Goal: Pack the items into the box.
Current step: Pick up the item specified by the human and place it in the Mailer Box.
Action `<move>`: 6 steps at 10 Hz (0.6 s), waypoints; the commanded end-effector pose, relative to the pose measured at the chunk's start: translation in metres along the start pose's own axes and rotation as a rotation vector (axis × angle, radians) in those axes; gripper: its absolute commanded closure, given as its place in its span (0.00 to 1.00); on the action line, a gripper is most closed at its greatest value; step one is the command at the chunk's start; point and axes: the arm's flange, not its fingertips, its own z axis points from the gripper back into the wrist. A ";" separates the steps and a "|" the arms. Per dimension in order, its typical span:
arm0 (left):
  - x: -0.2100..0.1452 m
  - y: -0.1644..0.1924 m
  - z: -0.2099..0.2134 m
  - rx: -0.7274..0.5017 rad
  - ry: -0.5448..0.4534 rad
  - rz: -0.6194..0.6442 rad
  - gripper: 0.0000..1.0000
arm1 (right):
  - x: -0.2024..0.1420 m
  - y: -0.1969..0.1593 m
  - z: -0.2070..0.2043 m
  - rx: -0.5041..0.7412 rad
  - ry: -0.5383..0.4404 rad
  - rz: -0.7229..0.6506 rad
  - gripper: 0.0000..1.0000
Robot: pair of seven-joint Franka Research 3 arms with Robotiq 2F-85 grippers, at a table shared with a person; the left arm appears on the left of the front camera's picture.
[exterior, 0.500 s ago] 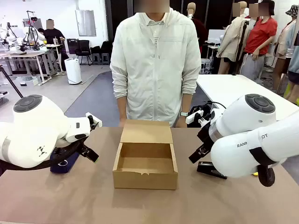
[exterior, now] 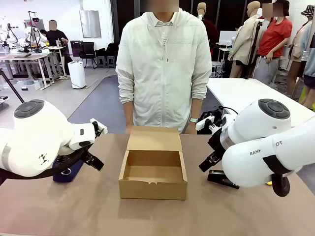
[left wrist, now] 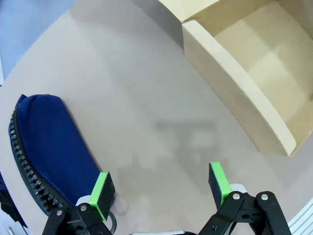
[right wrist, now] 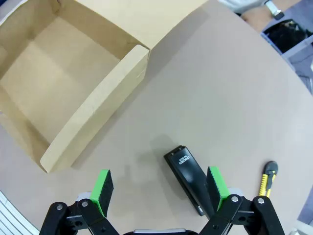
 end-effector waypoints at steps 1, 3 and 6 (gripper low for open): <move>0.000 0.000 0.000 0.000 0.000 0.000 0.00 | 0.000 0.000 0.000 0.000 0.000 0.000 0.00; 0.000 0.000 0.000 0.000 0.000 0.000 0.00 | 0.000 0.000 0.000 0.000 0.000 0.000 0.00; 0.000 0.000 0.000 0.000 0.000 0.000 0.00 | 0.000 0.000 0.000 0.000 0.000 0.000 0.00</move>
